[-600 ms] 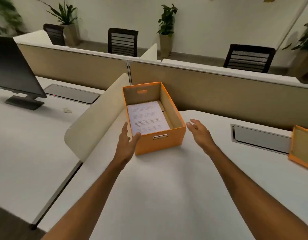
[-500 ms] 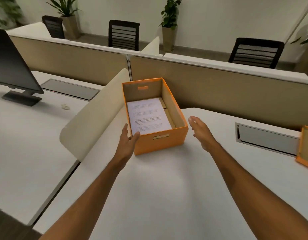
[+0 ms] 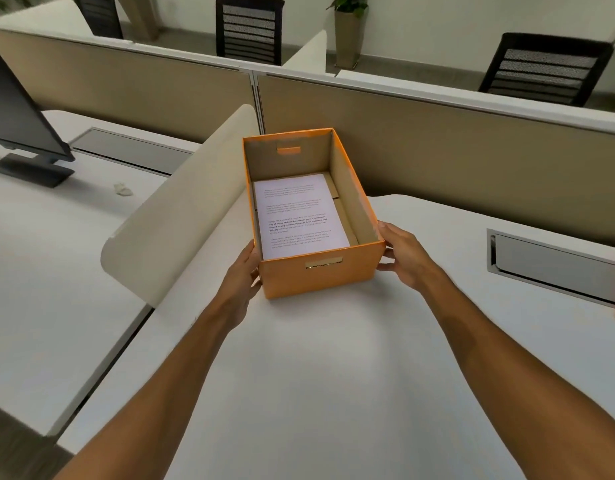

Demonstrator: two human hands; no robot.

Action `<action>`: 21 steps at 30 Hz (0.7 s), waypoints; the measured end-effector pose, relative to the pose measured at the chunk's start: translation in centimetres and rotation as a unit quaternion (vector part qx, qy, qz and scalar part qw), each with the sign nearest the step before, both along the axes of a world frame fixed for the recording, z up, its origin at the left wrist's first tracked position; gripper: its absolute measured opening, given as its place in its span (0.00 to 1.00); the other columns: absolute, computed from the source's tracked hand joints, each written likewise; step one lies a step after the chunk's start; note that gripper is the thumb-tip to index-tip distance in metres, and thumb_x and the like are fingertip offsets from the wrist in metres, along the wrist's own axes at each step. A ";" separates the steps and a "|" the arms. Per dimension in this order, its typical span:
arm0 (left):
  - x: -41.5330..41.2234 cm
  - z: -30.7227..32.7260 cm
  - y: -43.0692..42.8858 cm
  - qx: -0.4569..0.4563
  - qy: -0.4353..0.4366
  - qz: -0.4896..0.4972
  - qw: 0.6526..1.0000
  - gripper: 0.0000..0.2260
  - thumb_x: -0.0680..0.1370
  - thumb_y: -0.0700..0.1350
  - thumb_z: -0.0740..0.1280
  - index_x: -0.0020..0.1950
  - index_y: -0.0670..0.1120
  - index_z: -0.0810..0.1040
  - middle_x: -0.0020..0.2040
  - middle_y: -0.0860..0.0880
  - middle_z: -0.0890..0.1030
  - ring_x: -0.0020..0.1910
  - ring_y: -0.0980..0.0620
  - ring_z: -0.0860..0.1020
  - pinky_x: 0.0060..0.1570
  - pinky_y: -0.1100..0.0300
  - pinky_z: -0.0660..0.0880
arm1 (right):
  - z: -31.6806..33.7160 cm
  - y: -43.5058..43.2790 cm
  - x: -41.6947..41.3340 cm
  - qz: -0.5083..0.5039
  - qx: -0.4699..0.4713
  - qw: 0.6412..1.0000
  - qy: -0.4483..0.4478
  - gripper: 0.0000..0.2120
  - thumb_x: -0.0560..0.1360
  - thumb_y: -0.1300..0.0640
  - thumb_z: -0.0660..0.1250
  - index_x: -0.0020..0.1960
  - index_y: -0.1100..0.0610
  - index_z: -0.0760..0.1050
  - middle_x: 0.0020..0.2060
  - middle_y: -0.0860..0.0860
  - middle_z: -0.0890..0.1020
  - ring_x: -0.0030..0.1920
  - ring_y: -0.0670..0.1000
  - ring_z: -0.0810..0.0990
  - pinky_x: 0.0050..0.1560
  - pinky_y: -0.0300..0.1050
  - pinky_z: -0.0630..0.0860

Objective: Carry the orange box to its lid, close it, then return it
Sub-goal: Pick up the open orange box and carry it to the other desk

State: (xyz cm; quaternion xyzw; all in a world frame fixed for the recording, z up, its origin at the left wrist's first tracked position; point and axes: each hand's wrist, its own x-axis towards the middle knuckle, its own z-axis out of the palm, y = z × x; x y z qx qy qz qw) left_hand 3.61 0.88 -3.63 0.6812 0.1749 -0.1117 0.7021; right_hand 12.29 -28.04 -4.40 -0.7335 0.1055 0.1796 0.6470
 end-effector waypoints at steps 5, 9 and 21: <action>-1.9 0.5 0.1 -0.003 -0.003 -0.022 1.000 0.19 0.82 0.59 0.57 0.74 0.64 0.66 0.68 0.59 0.77 0.68 0.51 0.74 0.70 0.47 0.67 | 1.0 -0.8 -3.3 -0.015 -0.002 1.000 -0.018 0.17 0.82 0.43 0.55 0.65 0.47 0.75 0.55 0.51 0.81 0.57 0.55 0.80 0.51 0.58 0.79; -4.3 1.3 -0.3 -0.007 -0.020 -0.042 0.999 0.20 0.82 0.58 0.58 0.74 0.63 0.66 0.68 0.58 0.77 0.68 0.50 0.74 0.70 0.47 0.68 | 2.5 -1.9 -7.6 -0.042 0.007 0.998 -0.040 0.18 0.82 0.43 0.56 0.67 0.48 0.74 0.54 0.50 0.82 0.55 0.54 0.81 0.47 0.54 0.80; -14.4 4.8 -3.3 -0.005 -0.057 -0.114 0.992 0.20 0.81 0.56 0.61 0.74 0.58 0.70 0.68 0.55 0.78 0.66 0.46 0.76 0.66 0.45 0.73 | 6.1 -6.0 -25.2 -0.146 0.019 0.986 -0.082 0.21 0.80 0.45 0.61 0.71 0.48 0.72 0.56 0.49 0.83 0.54 0.52 0.82 0.46 0.52 0.81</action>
